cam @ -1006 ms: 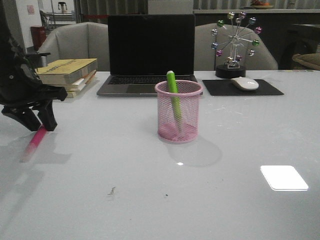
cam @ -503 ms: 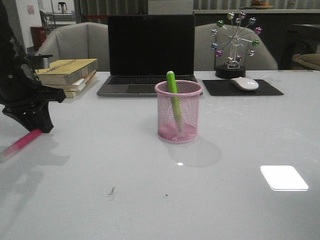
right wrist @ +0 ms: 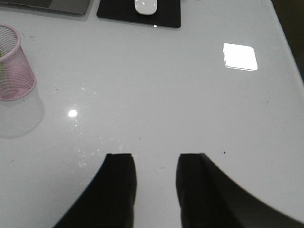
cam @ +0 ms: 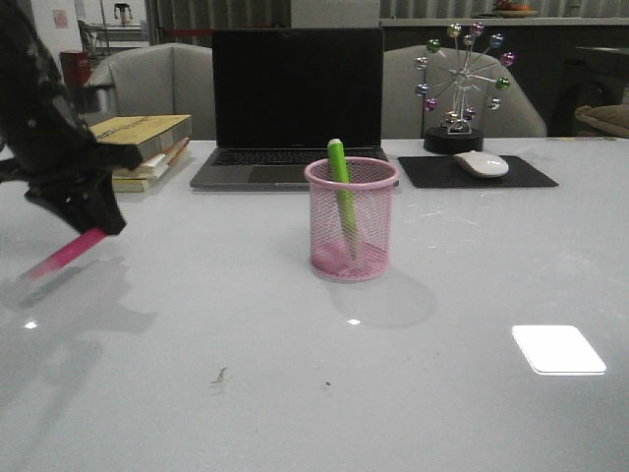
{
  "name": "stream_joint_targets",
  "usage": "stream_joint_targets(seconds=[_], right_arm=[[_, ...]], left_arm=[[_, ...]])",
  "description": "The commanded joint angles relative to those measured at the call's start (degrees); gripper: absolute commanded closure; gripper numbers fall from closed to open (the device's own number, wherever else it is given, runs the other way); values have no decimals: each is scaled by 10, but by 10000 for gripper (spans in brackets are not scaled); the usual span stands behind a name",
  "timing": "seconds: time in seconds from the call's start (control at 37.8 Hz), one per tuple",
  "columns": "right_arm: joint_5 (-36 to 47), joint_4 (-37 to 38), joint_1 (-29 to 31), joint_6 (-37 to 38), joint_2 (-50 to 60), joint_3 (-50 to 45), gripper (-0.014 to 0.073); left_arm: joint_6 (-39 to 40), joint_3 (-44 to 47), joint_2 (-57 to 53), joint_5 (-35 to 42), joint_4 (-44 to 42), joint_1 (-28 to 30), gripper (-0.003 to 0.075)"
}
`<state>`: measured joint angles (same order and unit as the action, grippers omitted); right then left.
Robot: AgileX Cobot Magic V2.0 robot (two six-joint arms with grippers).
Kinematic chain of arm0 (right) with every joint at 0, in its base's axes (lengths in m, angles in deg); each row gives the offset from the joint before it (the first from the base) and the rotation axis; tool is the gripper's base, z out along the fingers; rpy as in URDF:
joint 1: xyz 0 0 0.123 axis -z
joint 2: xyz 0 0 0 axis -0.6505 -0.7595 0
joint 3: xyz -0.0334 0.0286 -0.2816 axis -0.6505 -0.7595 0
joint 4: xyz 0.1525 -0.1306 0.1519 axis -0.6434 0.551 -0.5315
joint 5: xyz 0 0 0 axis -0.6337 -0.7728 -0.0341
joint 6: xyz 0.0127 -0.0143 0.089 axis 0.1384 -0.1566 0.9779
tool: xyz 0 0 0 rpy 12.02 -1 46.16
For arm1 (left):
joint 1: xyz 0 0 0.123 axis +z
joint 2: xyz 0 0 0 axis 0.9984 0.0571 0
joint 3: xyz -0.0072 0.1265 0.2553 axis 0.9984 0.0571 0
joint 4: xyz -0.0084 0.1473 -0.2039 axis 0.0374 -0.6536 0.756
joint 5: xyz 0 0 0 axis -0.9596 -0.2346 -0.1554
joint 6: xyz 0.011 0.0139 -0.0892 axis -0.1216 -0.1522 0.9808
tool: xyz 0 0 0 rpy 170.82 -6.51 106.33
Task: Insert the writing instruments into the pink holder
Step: 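Lift the pink marker and carry it toward the pink holder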
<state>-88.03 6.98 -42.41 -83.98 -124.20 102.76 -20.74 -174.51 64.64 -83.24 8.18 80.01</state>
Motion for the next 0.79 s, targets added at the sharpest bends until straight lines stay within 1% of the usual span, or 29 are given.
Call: stream_joint_targets(seconds=[0.0,0.13,0.32,0.4,0.48,0.61,0.77], right_arm=[[38,10,3,-4,1,15,239],[38,10,3,-4,1,15,239],[38,10,3,-4,1,15,239],[38,10,3,-4,1,15,239],[38,10,3,-4,1,15,239],[37,10,3,-4,1,15,239],[37,10,3,-4,1,15,239]], left_arm=[[-82,-32,-79,39,114,-4,629],[-150,-35,-117,71,212,-6,629],[-243,-35,-160,106,301,-33,629],[-292,-35,-171,123,343,-54,629],[-344,-35,-173,138,407,-78,629],[-447,-34,-173,175,503,-123,629],[-580,-33,-164,220,585,-182,629]])
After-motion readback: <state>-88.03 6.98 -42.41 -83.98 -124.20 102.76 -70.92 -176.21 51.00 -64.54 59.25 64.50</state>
